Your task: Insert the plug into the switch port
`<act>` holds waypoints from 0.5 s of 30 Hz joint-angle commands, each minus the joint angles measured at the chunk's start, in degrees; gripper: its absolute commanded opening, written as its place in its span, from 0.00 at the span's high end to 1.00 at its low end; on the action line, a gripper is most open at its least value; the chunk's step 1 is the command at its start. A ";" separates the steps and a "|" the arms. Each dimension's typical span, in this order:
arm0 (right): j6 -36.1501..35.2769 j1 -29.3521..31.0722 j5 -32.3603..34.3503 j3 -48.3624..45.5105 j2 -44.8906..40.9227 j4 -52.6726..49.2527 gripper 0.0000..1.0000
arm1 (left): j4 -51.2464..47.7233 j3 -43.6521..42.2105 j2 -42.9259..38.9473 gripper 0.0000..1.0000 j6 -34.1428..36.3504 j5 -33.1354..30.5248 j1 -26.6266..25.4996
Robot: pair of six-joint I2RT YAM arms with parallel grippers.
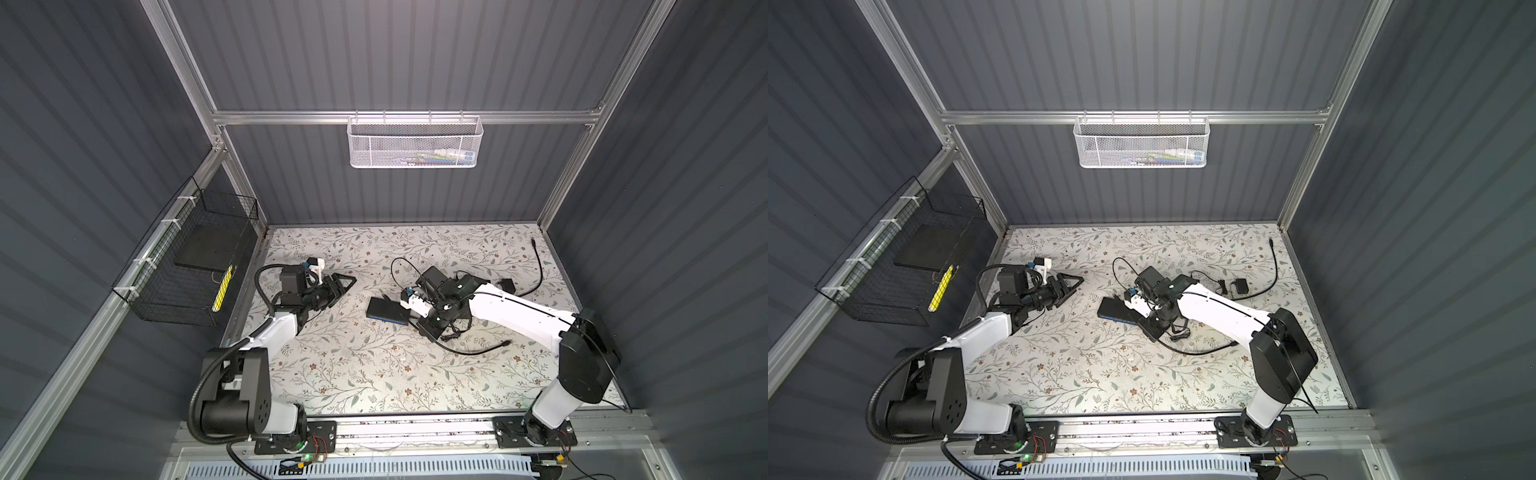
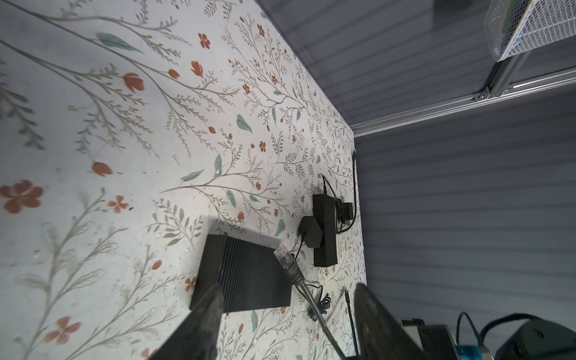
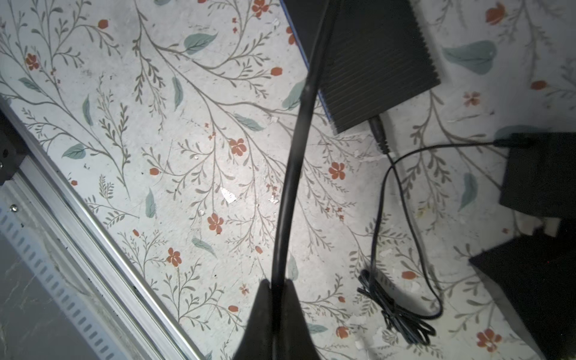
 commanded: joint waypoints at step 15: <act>-2.07 4.25 -0.45 2.26 -1.85 1.53 1.00 | 9.62 4.73 9.77 0.34 -5.56 2.24 -5.89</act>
